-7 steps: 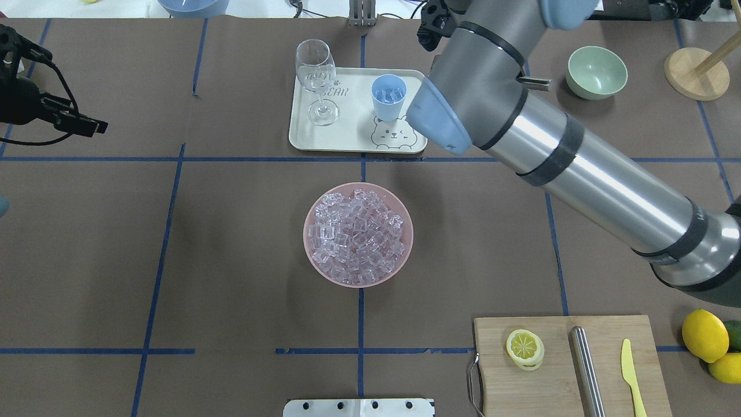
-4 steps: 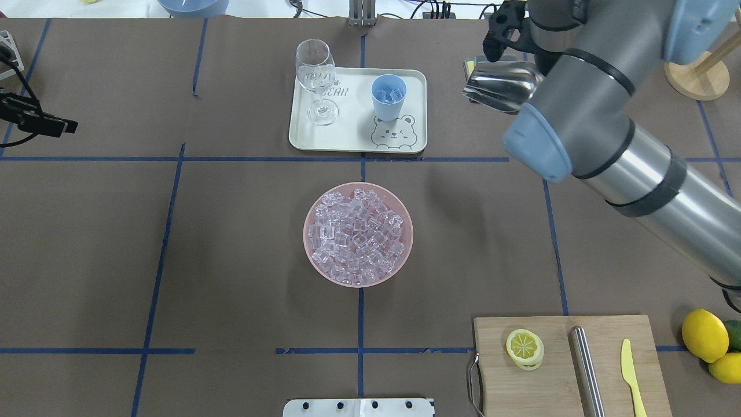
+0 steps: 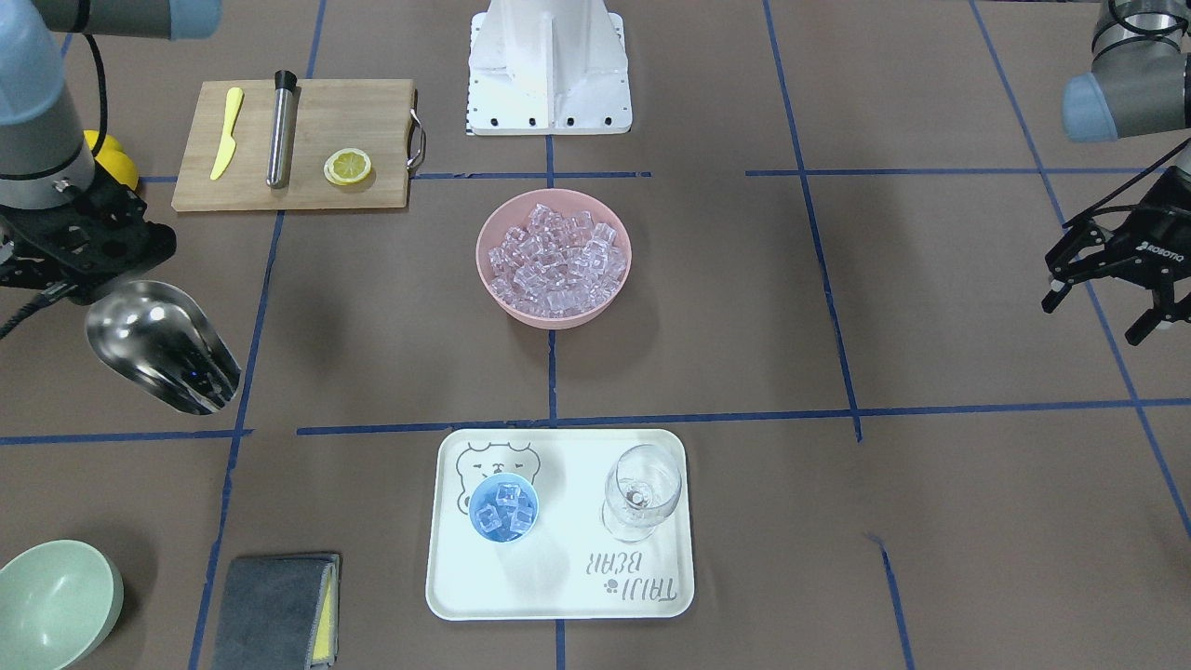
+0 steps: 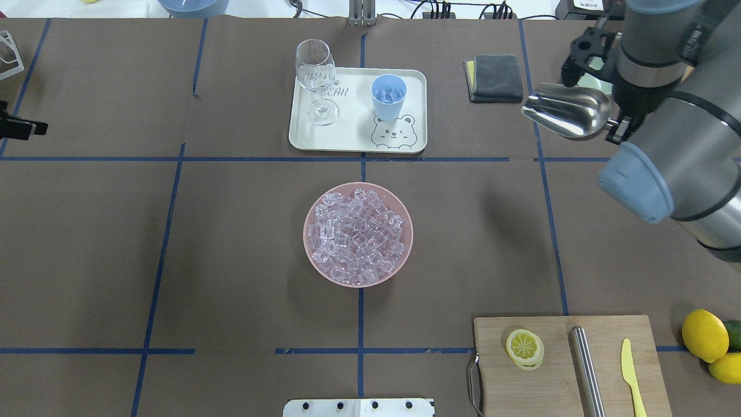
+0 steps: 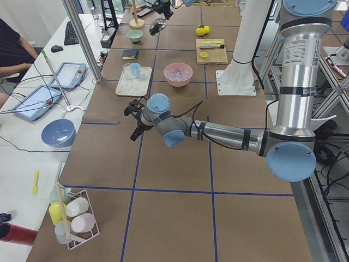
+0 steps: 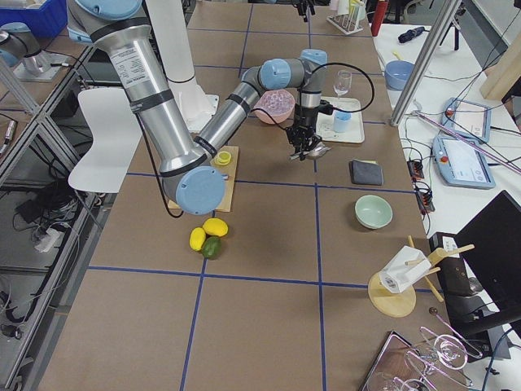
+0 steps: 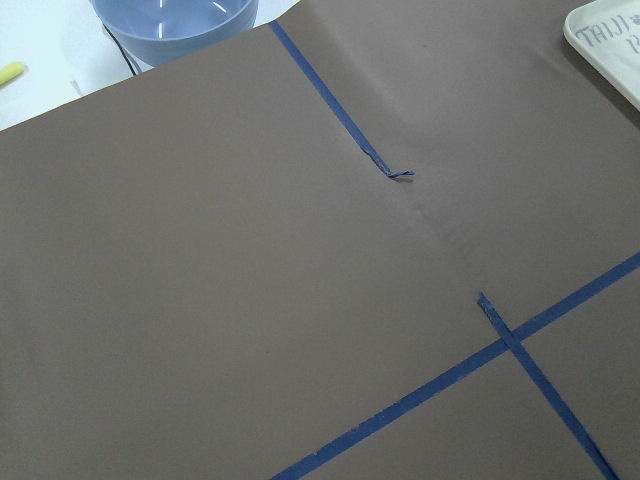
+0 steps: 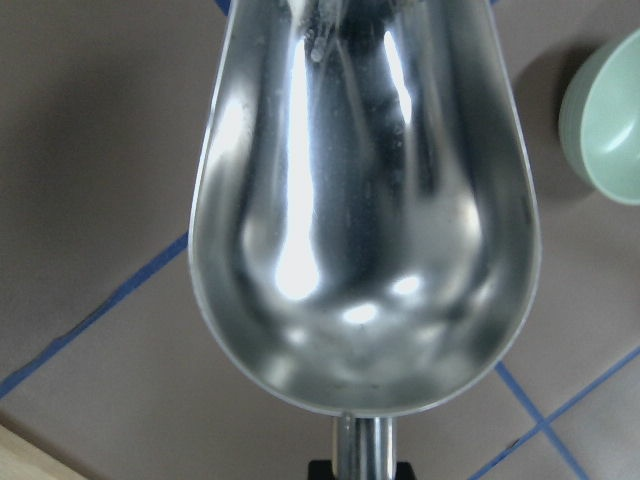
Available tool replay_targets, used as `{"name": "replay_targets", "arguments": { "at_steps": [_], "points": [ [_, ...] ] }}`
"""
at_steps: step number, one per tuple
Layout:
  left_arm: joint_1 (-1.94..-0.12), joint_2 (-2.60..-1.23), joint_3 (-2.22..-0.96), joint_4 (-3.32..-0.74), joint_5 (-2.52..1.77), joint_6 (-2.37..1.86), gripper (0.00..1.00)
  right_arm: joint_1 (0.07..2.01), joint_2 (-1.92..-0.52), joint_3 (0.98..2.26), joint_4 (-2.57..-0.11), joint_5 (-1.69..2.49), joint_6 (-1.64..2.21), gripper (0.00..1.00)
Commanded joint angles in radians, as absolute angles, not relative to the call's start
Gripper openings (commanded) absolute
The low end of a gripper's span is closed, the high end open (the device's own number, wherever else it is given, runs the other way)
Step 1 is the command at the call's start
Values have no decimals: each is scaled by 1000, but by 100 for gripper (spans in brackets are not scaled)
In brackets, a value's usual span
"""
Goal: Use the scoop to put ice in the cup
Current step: 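Carry the empty scoop back toward its spot on the table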
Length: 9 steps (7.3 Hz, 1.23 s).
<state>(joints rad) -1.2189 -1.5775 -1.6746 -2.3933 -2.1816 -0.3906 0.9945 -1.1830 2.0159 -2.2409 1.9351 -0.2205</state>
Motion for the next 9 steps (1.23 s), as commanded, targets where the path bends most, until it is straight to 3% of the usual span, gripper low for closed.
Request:
{"name": "replay_targets", "arguments": {
  "at_steps": [1, 5, 9],
  "points": [
    [-1245, -1562, -1667, -2358, -2190, -391, 100, 1025, -1305, 2042, -2238, 2012, -206, 0],
    [-1321, -1618, -1726, -1793, -2208, -118, 100, 1039, -1552, 2019, -1958, 2040, -126, 0],
    [-1371, -1654, -1794, -1720, -2206, -35, 100, 1032, -1545, 1893, -1947, 2253, 163, 0]
  ]
}}
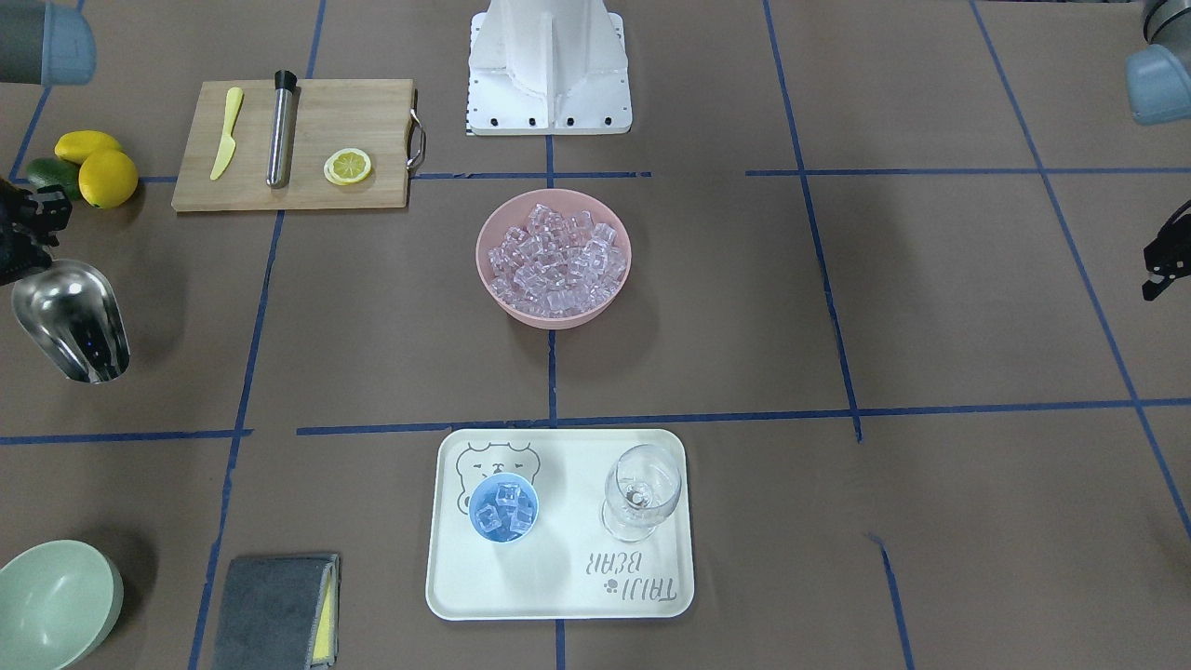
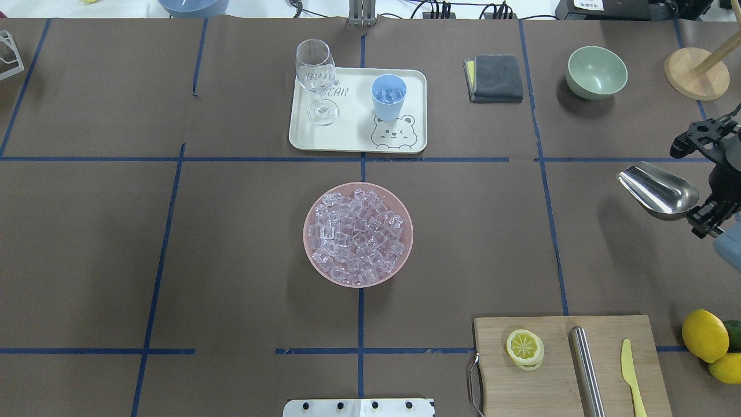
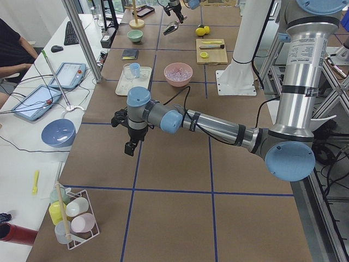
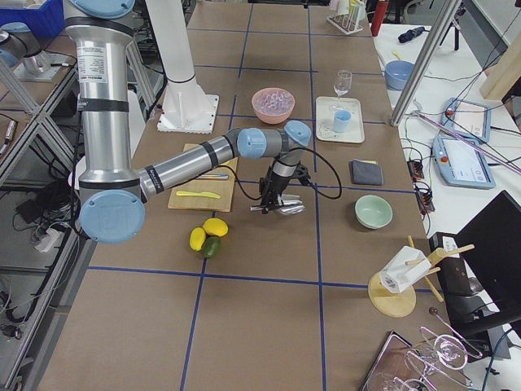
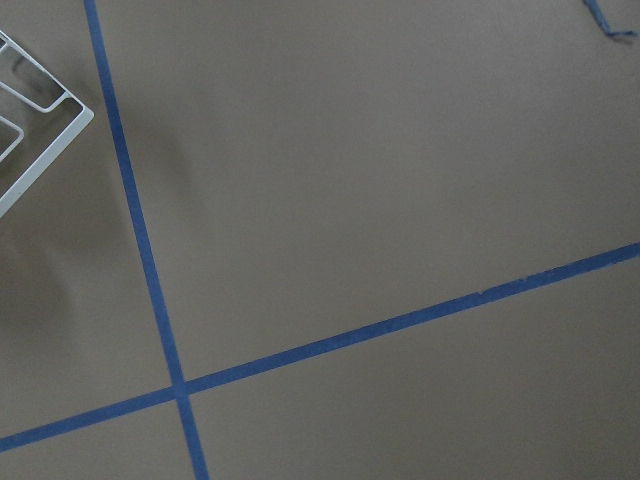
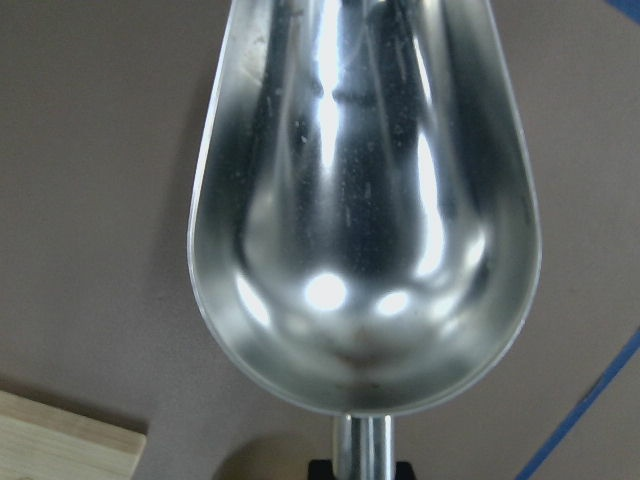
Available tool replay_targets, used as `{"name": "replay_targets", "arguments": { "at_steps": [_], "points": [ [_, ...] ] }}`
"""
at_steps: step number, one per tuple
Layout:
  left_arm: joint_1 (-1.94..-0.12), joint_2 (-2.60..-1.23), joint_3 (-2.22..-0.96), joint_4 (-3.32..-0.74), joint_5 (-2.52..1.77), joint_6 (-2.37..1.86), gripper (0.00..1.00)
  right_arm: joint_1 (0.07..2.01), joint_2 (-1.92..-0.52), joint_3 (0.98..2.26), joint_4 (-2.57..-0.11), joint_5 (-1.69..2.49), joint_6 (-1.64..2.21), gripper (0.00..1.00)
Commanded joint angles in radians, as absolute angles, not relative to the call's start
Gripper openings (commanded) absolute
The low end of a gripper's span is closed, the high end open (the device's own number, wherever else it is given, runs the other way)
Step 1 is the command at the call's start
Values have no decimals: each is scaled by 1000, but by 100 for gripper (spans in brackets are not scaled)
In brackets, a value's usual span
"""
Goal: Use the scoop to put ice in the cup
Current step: 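Carry the empty scoop back toward its spot on the table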
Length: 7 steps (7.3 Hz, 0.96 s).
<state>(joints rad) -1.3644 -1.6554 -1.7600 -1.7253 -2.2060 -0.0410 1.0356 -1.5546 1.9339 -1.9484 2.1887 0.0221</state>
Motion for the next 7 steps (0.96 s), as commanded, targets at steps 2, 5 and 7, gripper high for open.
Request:
{"name": "replay_targets", "arguments": {
  "at_steps": [2, 5, 7],
  "points": [
    [-1373, -1657, -1818, -1720, -2206, -35, 100, 1017, -1520, 1887, -1942, 2260, 308, 0],
    [-1373, -1661, -1821, -1720, -2203, -35, 100, 980, -1517, 1876, -1942, 2290, 331, 0],
    [-1373, -1663, -1819, -1720, -2157, -35, 100, 959, -1517, 1867, -1944, 2316, 330, 0]
  ]
}}
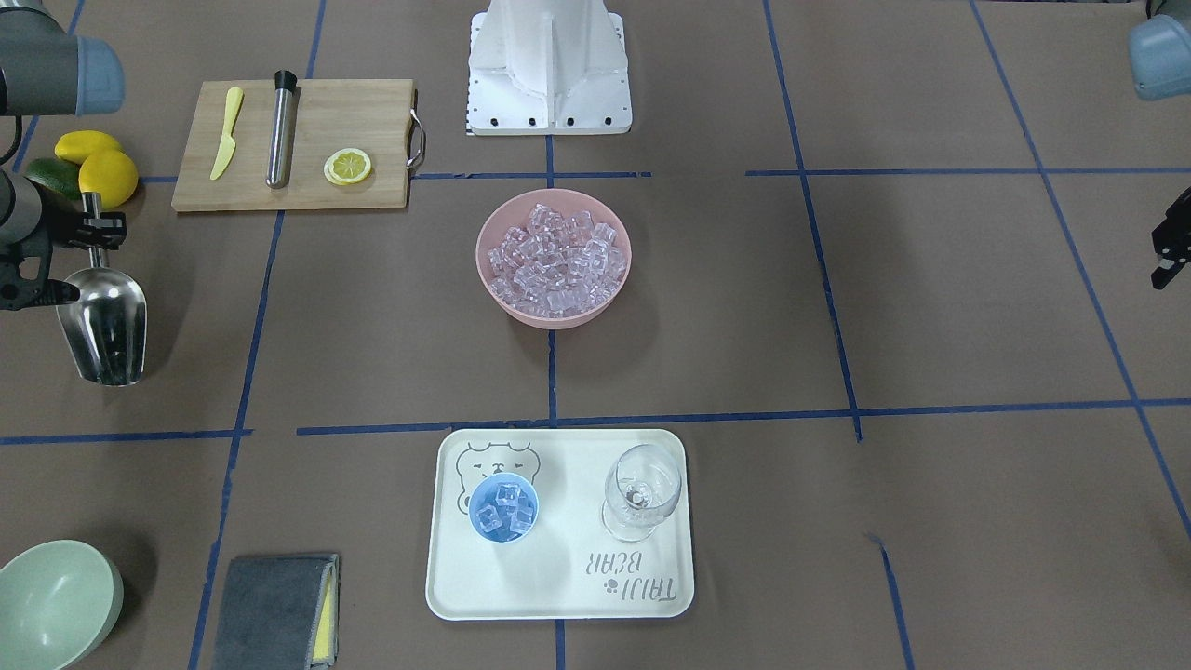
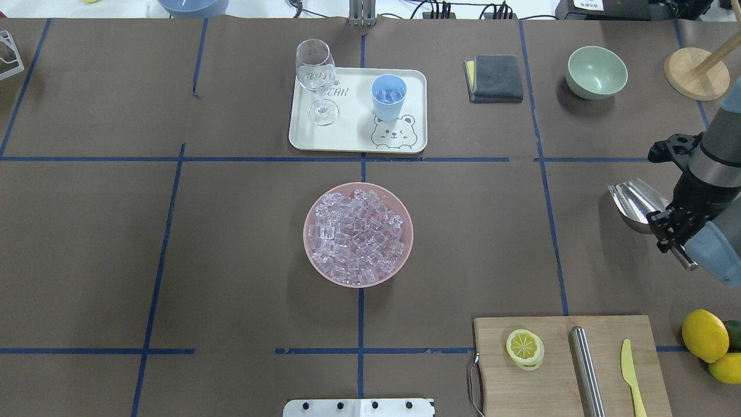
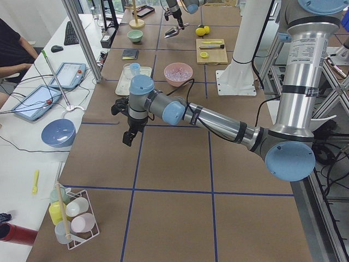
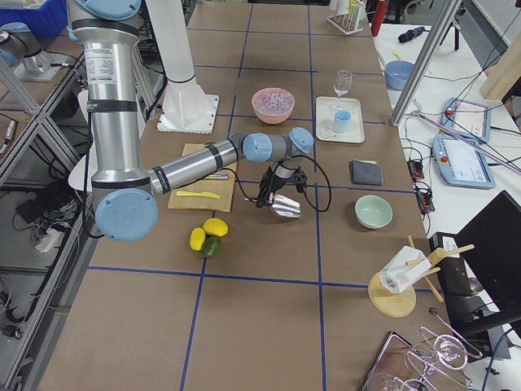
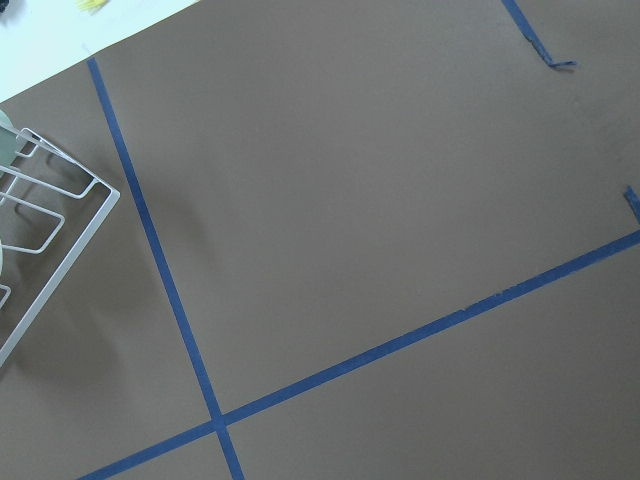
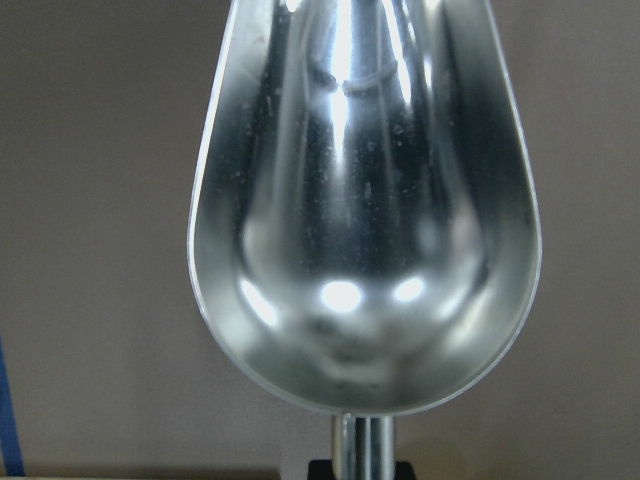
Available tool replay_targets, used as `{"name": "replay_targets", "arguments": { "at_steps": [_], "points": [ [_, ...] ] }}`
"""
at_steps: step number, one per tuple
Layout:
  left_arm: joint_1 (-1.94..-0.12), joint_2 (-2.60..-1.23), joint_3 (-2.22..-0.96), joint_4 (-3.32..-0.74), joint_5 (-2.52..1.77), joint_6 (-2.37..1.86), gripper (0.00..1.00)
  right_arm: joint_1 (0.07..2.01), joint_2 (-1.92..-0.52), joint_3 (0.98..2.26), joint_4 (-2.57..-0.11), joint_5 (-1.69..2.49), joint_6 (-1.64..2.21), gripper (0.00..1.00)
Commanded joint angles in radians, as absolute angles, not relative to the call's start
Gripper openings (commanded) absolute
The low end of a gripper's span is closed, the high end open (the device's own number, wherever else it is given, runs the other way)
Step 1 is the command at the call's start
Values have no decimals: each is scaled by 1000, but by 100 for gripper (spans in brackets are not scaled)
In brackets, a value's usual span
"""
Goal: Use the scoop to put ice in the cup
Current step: 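Lower the scoop onto the table and open the right gripper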
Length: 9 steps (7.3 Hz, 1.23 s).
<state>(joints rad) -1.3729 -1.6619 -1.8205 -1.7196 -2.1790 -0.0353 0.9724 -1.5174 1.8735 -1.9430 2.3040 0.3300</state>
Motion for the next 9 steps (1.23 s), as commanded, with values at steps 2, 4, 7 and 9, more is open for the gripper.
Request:
{"name": "replay_targets", "arguments": {
  "at_steps": [2, 4, 7, 9],
  "points": [
    [-1373, -1663, -1818, -1720, -2155, -35, 100, 948, -1517, 1847, -1941, 2319, 325, 94],
    [-1371, -1663, -1816, -1720, -2155, -35, 100, 948, -1517, 1855, -1940, 2319, 327, 100],
    [-1371, -1663, -1815, -1715, -2155, -34, 100, 1129, -1543, 1940, -1942, 2313, 324, 100],
    [-1376, -1663, -1818, -1645, -2155, -32, 100, 1358, -1533, 1916, -1924, 2315, 318, 100]
  ]
}}
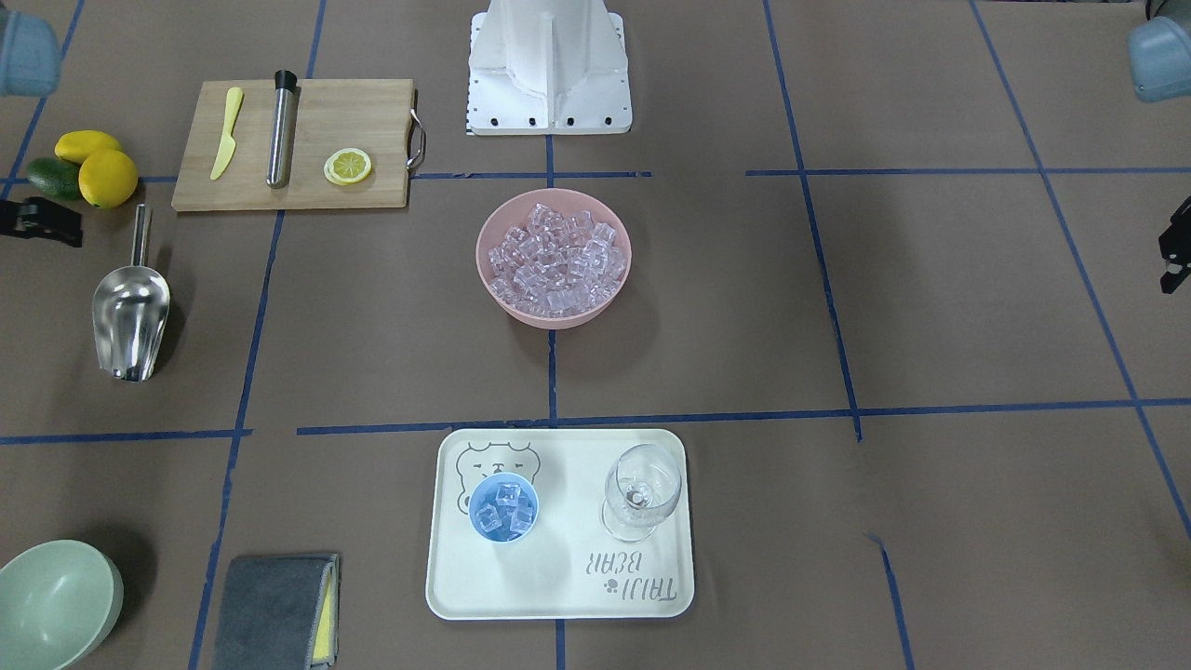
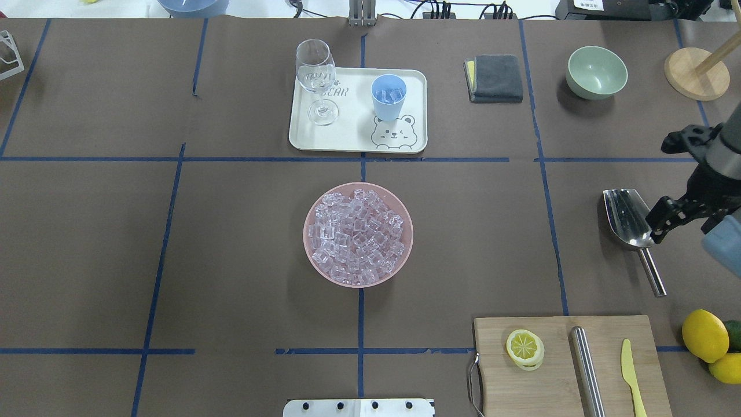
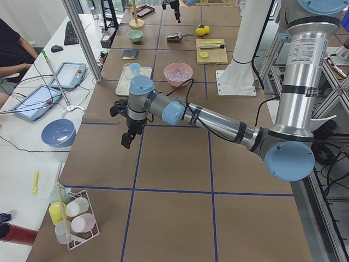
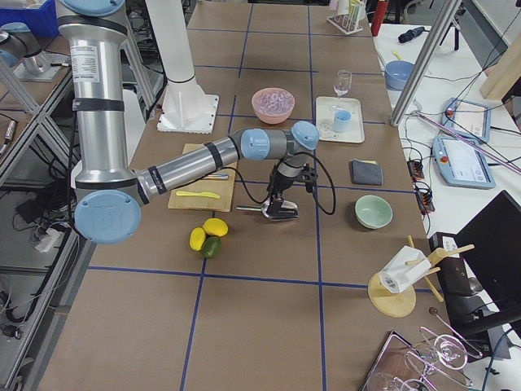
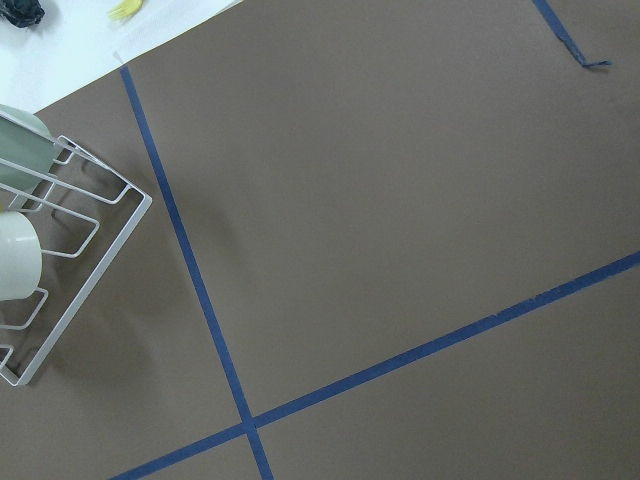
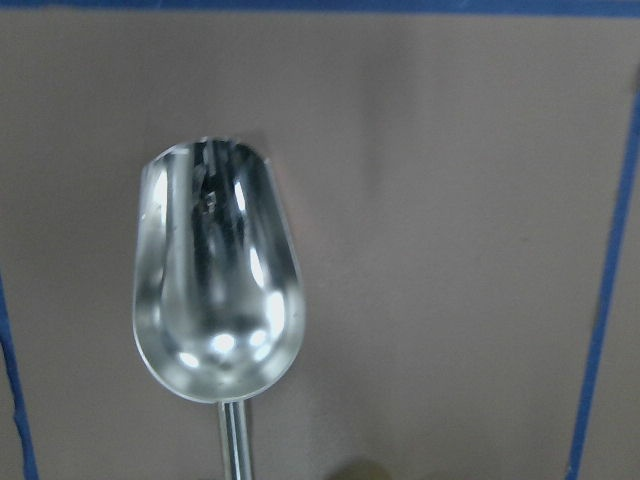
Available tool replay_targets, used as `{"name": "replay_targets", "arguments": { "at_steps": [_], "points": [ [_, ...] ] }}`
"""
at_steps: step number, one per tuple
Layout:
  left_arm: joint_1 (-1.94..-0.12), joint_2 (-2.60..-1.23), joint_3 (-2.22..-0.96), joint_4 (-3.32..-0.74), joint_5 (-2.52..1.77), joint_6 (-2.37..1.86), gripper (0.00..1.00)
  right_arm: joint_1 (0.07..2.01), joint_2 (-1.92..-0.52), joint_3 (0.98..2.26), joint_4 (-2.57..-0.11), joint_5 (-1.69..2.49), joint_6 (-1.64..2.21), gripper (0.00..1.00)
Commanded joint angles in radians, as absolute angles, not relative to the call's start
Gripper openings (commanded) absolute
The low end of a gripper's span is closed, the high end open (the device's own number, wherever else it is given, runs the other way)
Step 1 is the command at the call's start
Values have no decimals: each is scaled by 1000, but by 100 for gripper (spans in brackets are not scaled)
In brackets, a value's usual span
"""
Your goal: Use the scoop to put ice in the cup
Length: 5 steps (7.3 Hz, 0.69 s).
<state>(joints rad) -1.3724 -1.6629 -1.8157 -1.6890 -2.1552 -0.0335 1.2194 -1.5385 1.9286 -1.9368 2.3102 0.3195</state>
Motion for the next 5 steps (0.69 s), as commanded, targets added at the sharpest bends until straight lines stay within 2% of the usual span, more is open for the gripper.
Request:
{"name": "replay_targets", "arguments": {
  "at_steps": [1, 5],
  "points": [
    [-1376, -1664, -1813, -1585, -2155, -12, 100, 1391, -1543, 1886, -1822, 2316, 287, 100],
    [-1492, -1701, -1795, -1350, -2163, 74, 100, 1522, -1563, 1731, -1736, 2350, -120, 100]
  ]
}}
